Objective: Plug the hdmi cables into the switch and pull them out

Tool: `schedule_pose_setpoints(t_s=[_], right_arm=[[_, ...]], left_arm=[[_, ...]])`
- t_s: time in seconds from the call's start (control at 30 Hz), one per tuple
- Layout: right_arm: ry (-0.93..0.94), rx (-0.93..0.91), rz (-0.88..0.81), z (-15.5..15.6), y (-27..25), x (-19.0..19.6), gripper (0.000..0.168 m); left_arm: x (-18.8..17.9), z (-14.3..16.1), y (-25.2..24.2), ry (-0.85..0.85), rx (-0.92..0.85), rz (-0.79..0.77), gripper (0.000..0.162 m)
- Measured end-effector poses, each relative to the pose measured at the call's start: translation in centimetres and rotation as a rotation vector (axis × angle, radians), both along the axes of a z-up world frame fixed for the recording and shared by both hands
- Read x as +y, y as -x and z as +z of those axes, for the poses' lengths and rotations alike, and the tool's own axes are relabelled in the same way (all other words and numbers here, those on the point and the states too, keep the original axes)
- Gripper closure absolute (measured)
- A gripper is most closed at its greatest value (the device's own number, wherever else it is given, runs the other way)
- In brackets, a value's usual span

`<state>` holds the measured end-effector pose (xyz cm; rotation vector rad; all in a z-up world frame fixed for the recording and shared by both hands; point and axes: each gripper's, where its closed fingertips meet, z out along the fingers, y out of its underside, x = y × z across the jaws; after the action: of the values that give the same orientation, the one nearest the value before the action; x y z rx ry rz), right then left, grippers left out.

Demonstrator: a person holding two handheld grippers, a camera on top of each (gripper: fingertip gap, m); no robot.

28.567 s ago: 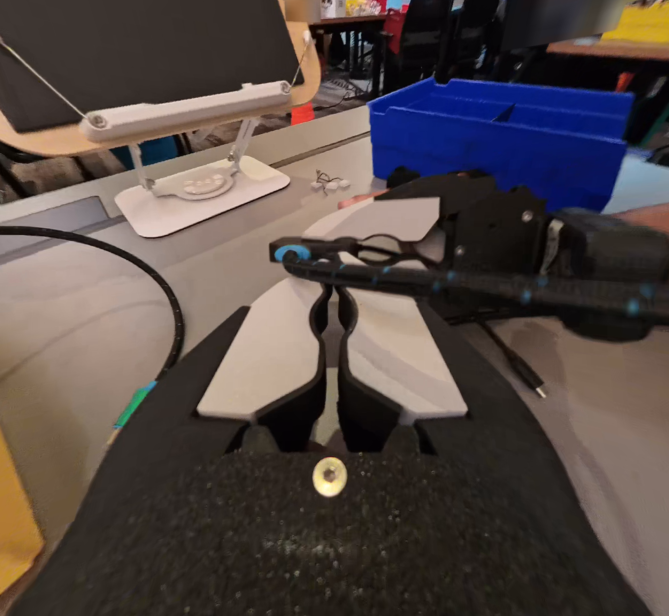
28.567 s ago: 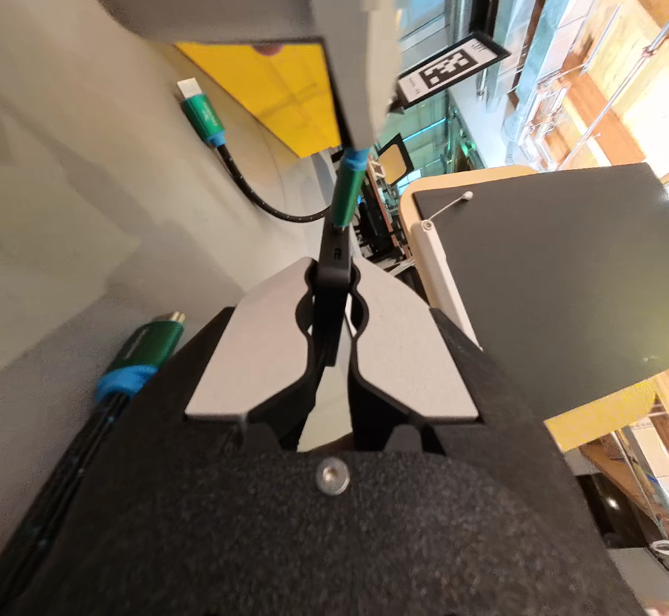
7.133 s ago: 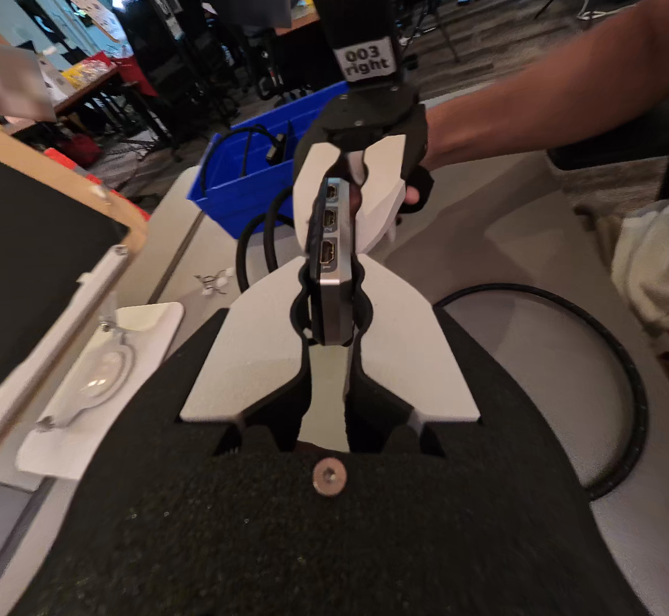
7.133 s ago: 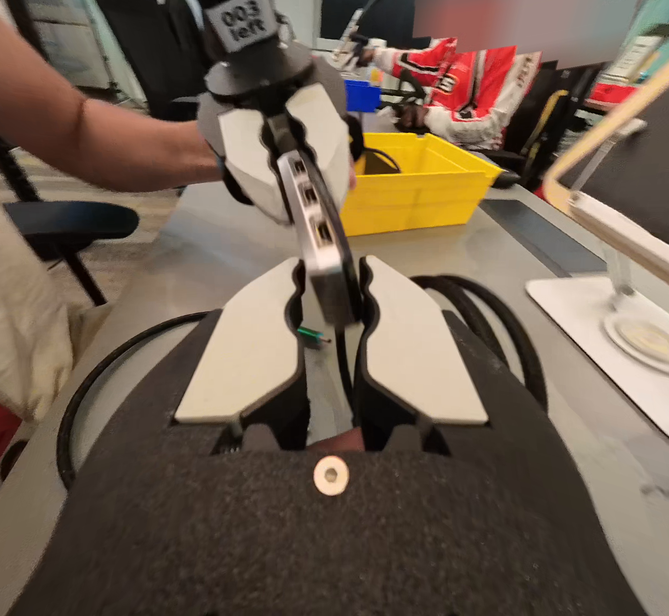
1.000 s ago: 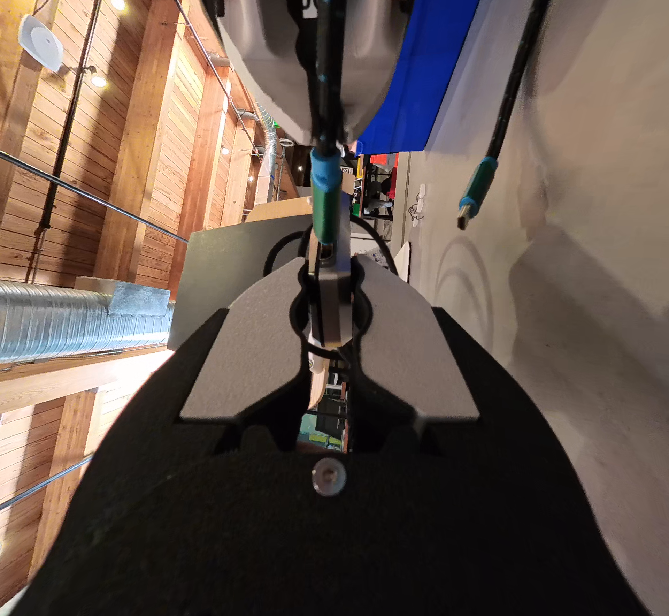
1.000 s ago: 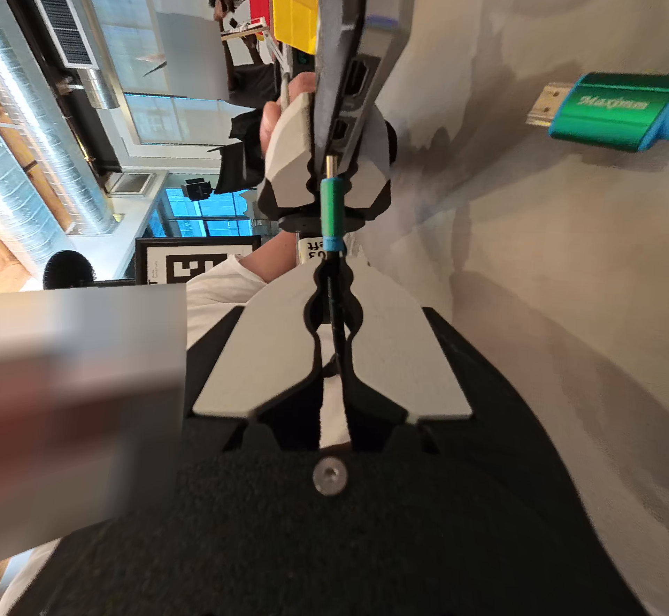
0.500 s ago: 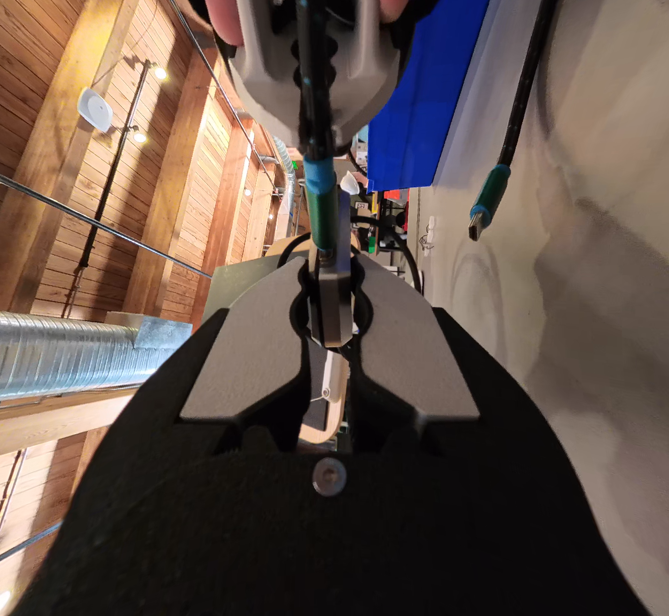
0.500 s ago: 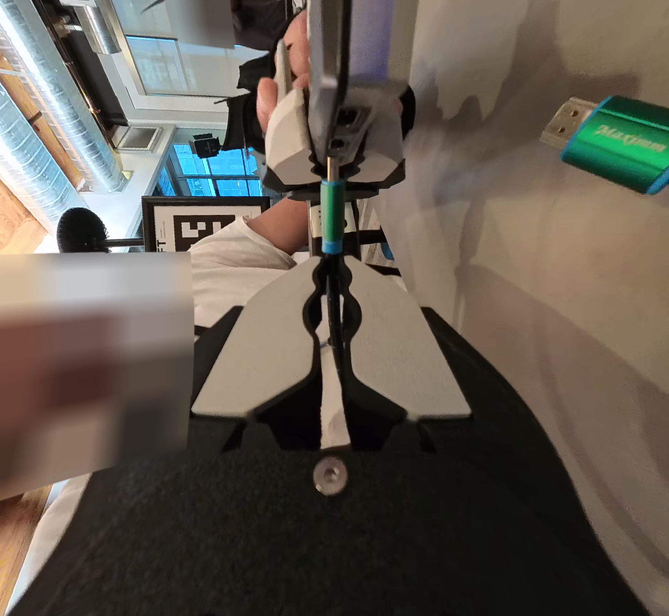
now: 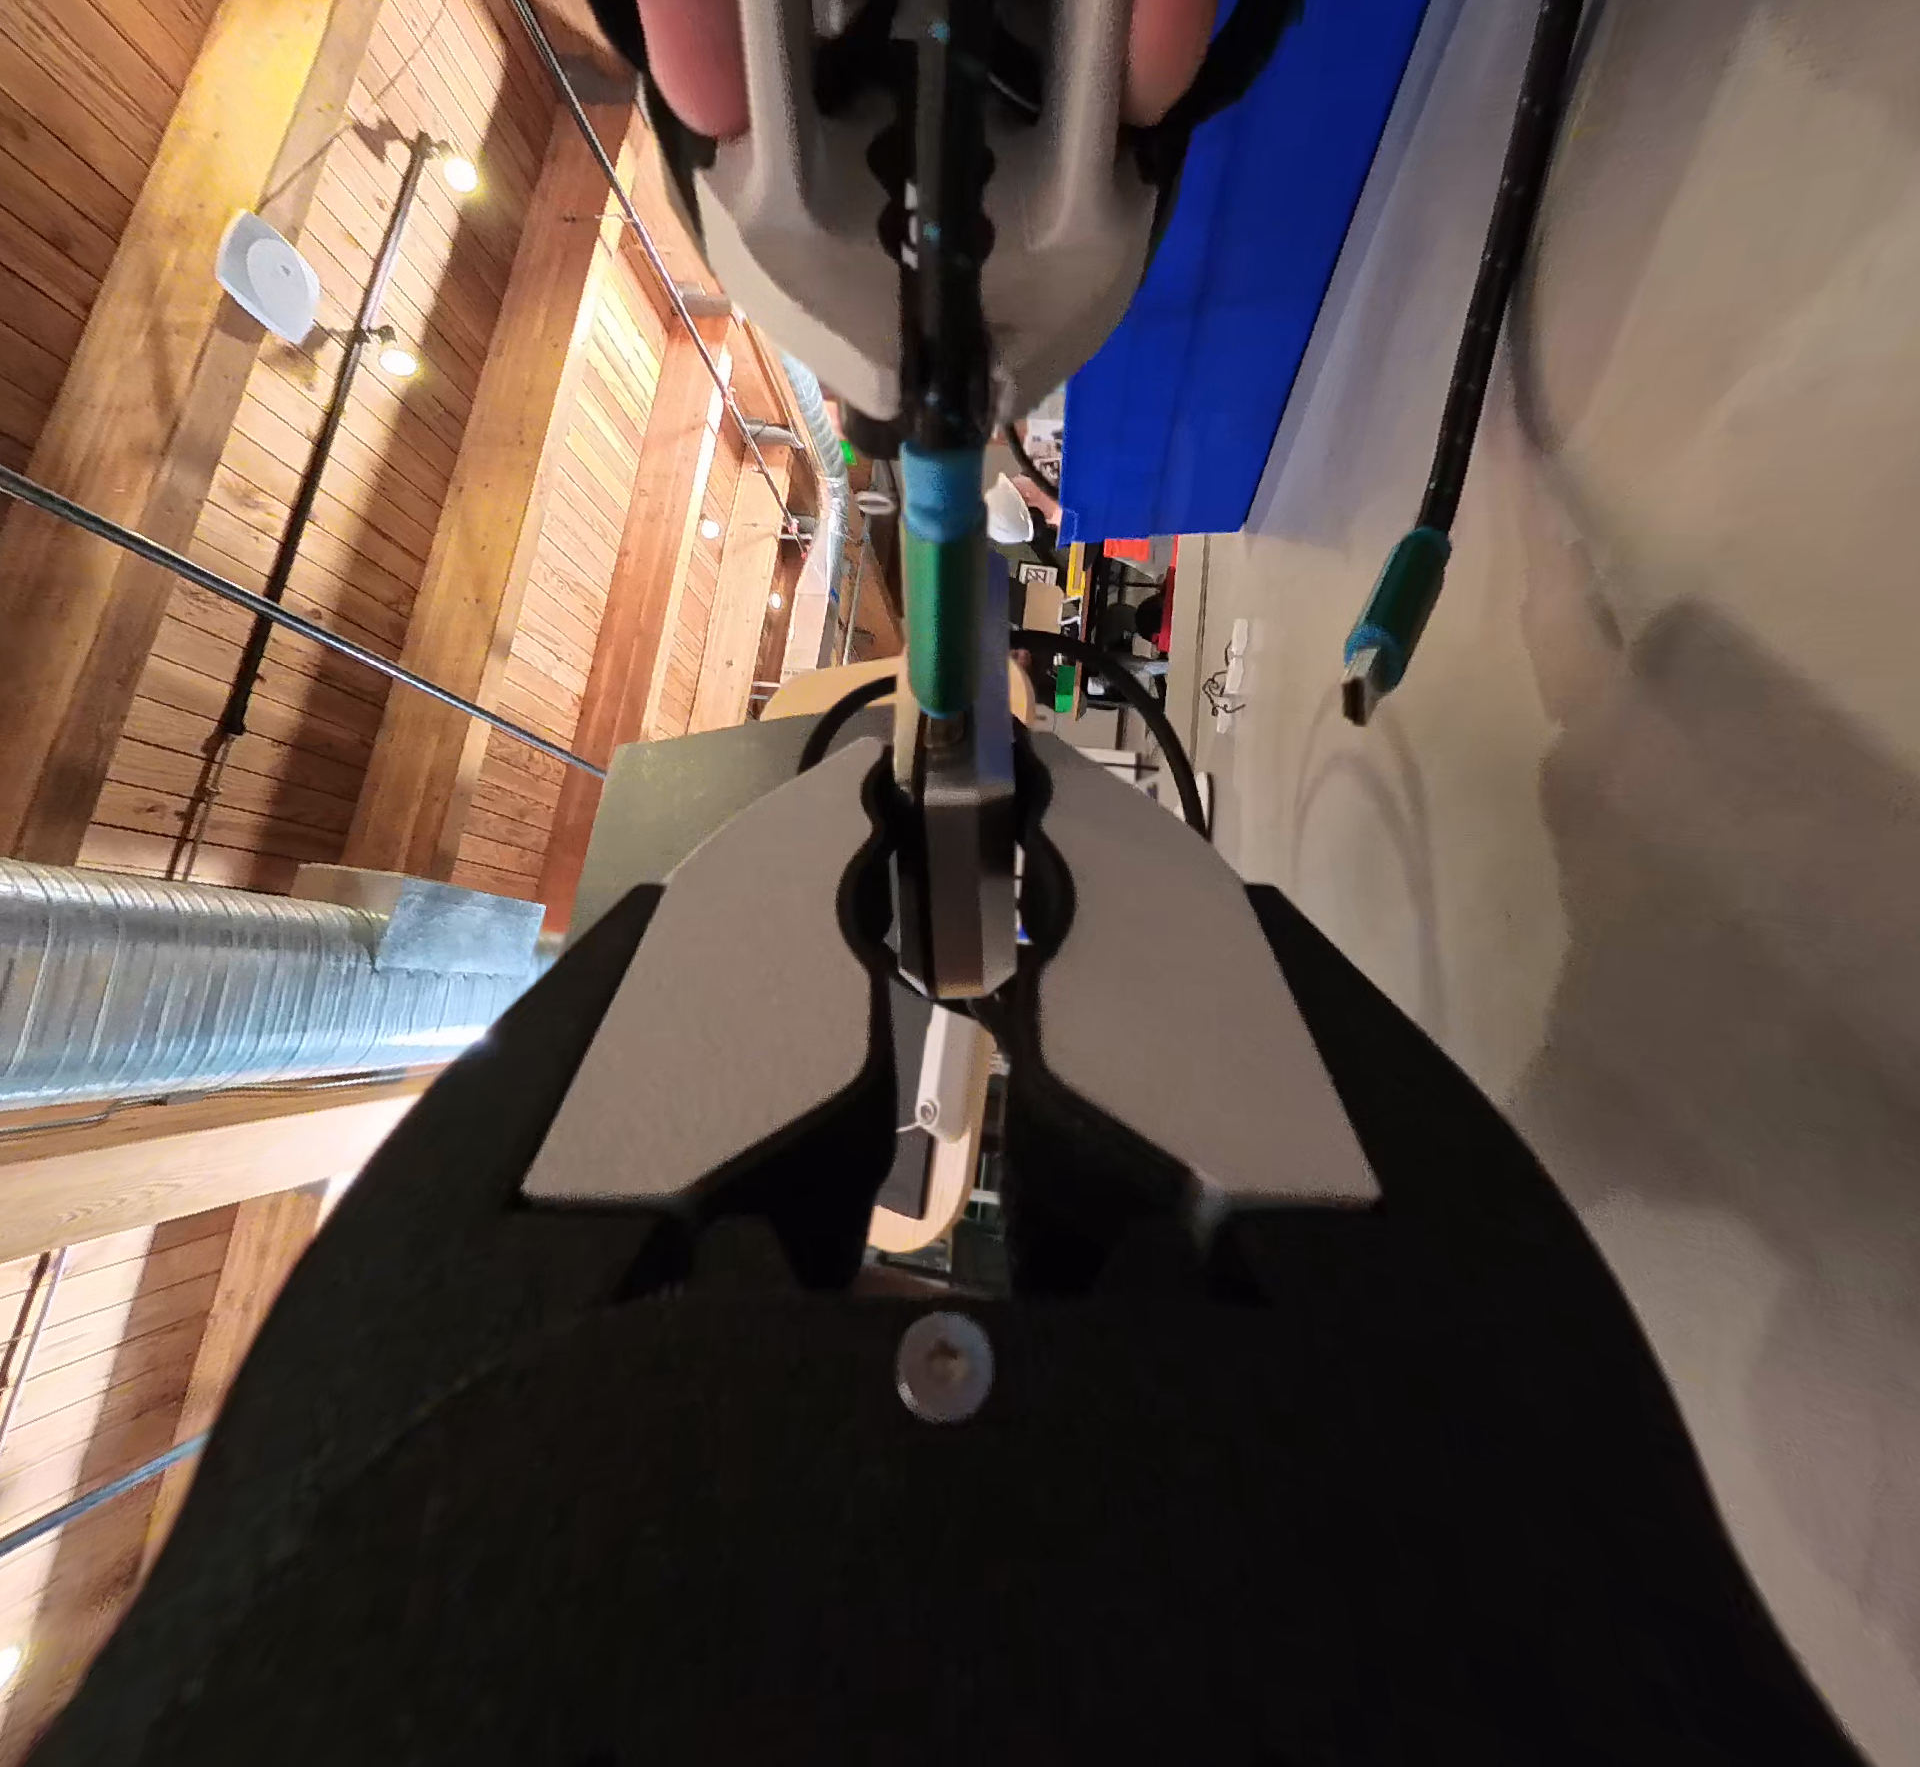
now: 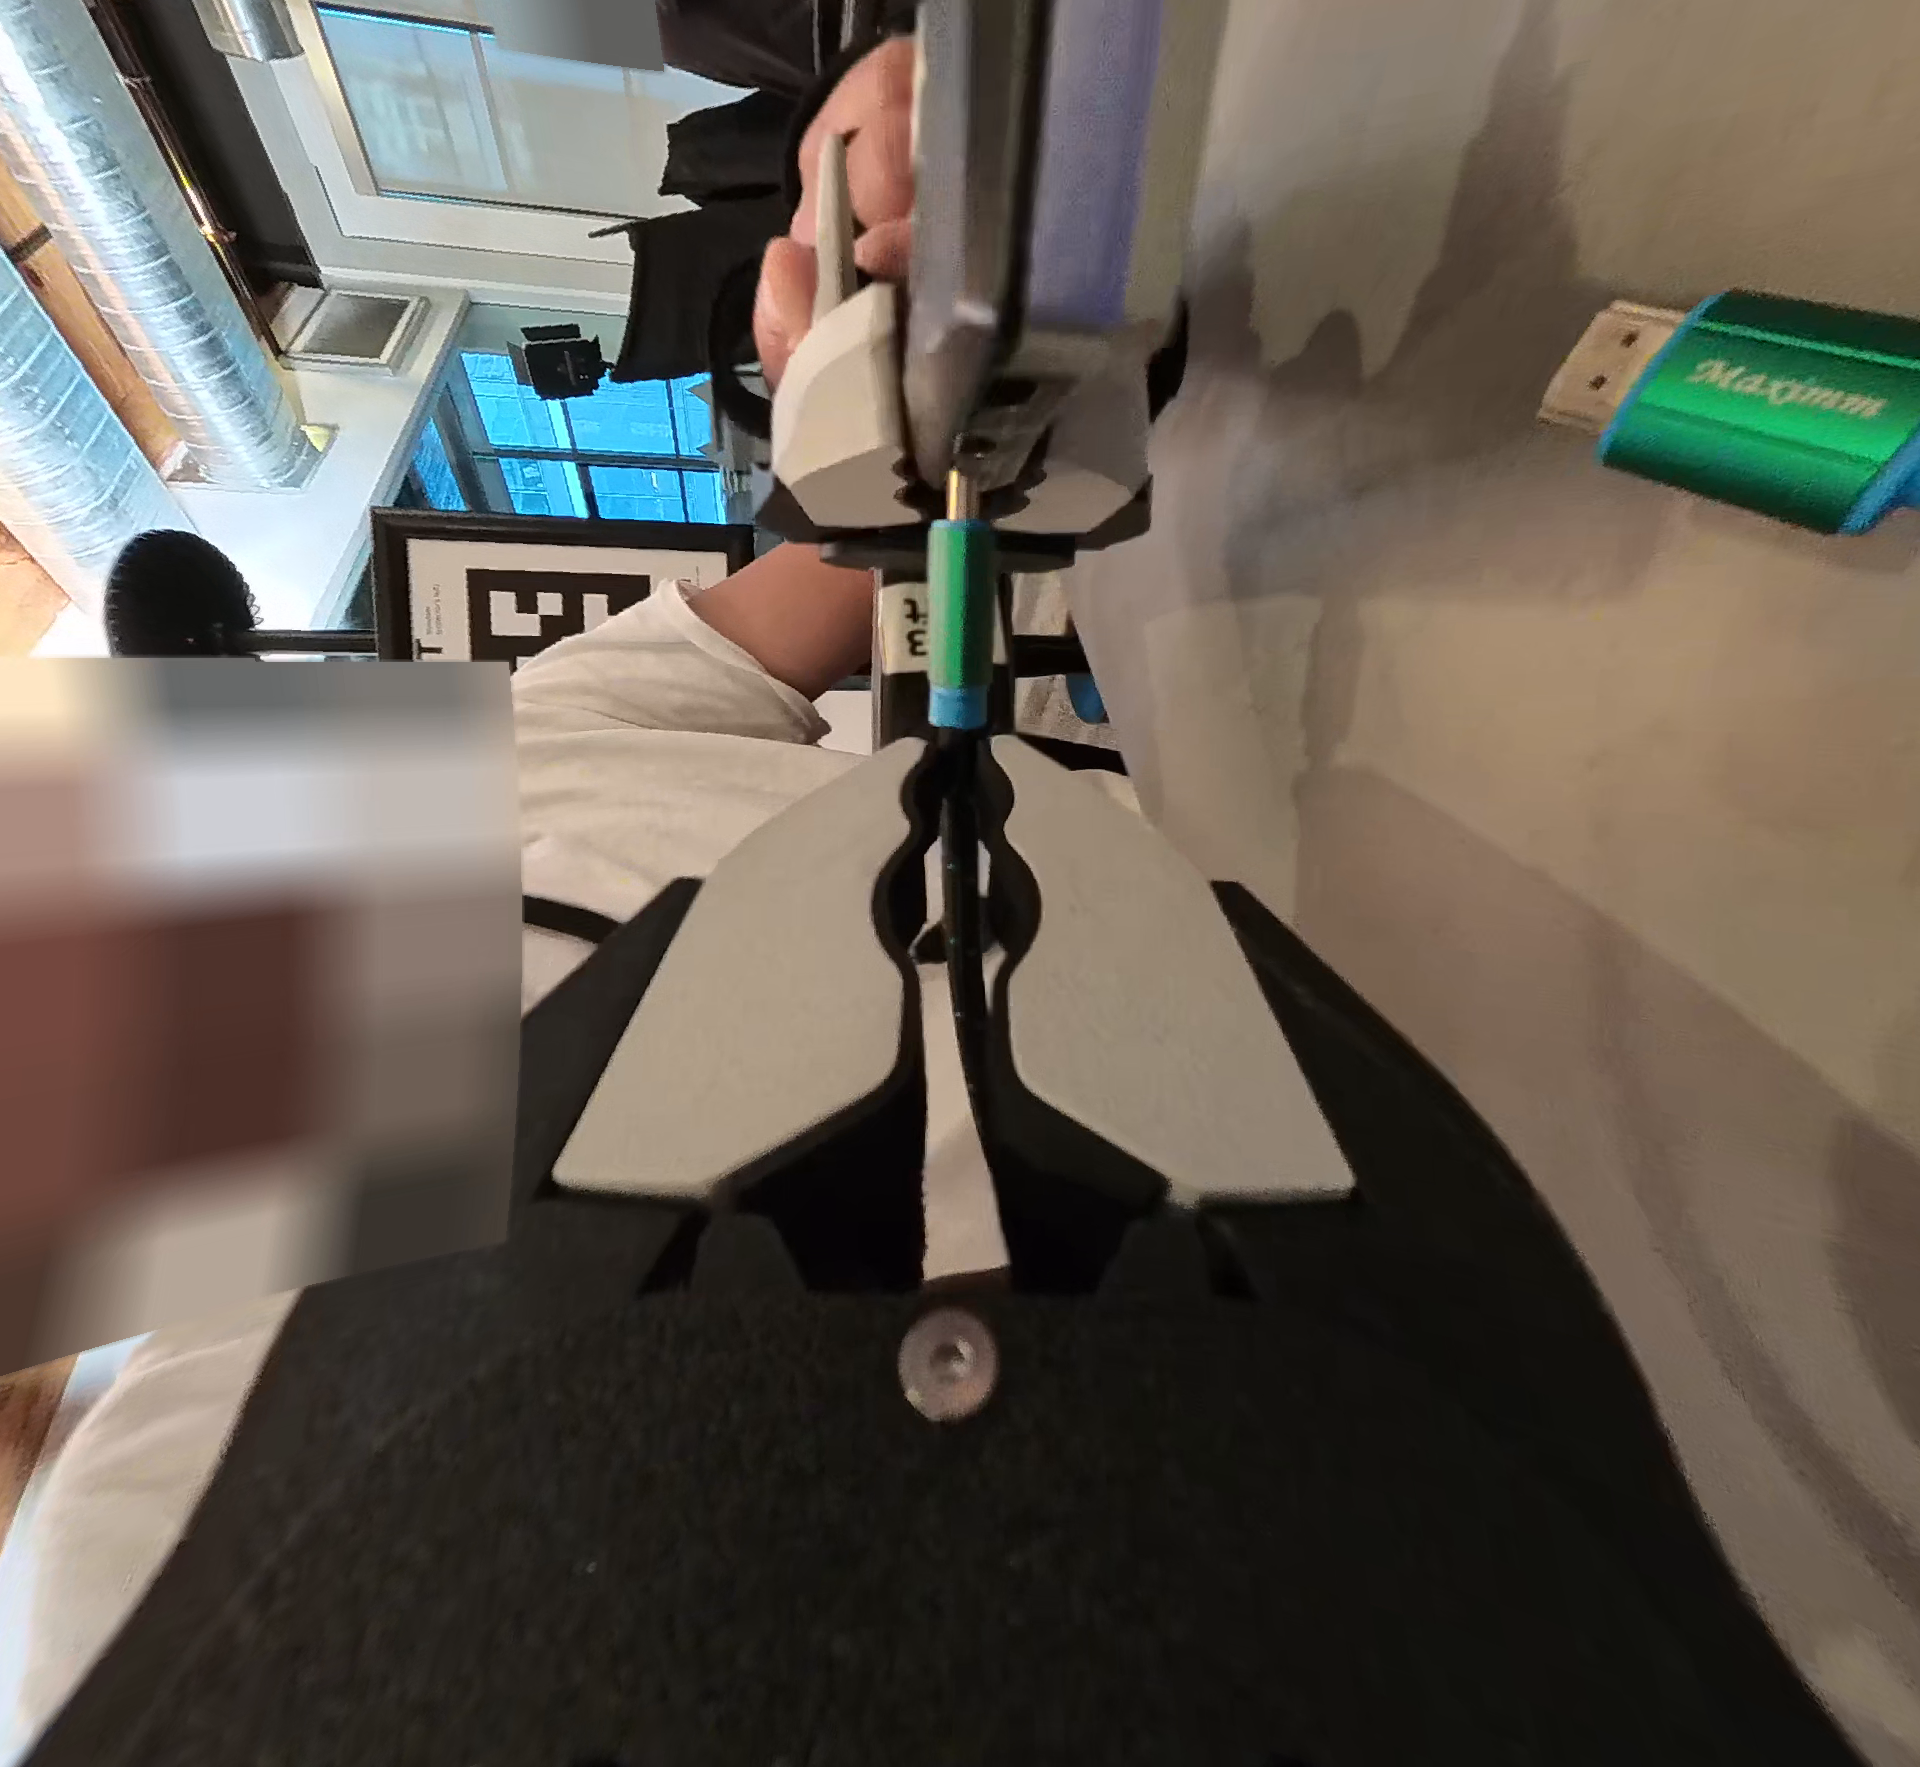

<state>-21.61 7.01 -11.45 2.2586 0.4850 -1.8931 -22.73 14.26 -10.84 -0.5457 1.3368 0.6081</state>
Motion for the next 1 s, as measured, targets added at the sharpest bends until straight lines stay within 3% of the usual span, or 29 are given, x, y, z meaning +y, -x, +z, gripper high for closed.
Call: schedule_pose_setpoints(t_s=[0.27, 0.37, 0.5, 0.6, 0.67, 0.73, 0.83, 0.93, 1.0], right_arm=[[-0.373, -0.145, -0.113, -0.6, -0.4, 3.3, 0.159], [-0.578, -0.253, -0.134, -0.1, -0.5, 4.1, 0.138], [-0.989, -0.421, -0.248, 3.5, -1.0, 4.7, 0.134], [-1.226, -0.413, -0.302, 6.5, -0.7, 2.1, 0.133], [-1.276, -0.365, -0.328, 5.7, -0.1, -0.4, 0.135], [-1.263, -0.343, -0.398, 2.6, 0.4, -1.8, 0.141], [-1.326, -0.434, -0.573, -1.2, -0.3, 0.3, 0.138], [-1.382, -0.370, -0.745, -0.3, 0.5, 3.8, 0.137], [-1.382, -0.350, -0.835, 0.4, 0.6, 5.7, 0.127]], left_arm=[[2.5, -1.5, 0.5, 0.123, 0.025, 0.116, 0.142], [3.3, -1.9, 0.8, 0.175, 0.023, 0.146, 0.142], [4.2, -2.1, 1.4, 0.222, 0.009, 0.182, 0.142], [4.9, -1.9, 2.0, 0.262, -0.018, 0.209, 0.142], [5.3, -1.5, 2.5, 0.292, -0.051, 0.224, 0.142], [5.6, -1.2, 2.8, 0.324, -0.088, 0.230, 0.143], [5.5, -0.9, 2.8, 0.345, -0.113, 0.231, 0.142], [5.2, -1.0, 2.4, 0.350, -0.116, 0.228, 0.142], [5.1, -1.0, 2.3, 0.348, -0.112, 0.220, 0.142]])
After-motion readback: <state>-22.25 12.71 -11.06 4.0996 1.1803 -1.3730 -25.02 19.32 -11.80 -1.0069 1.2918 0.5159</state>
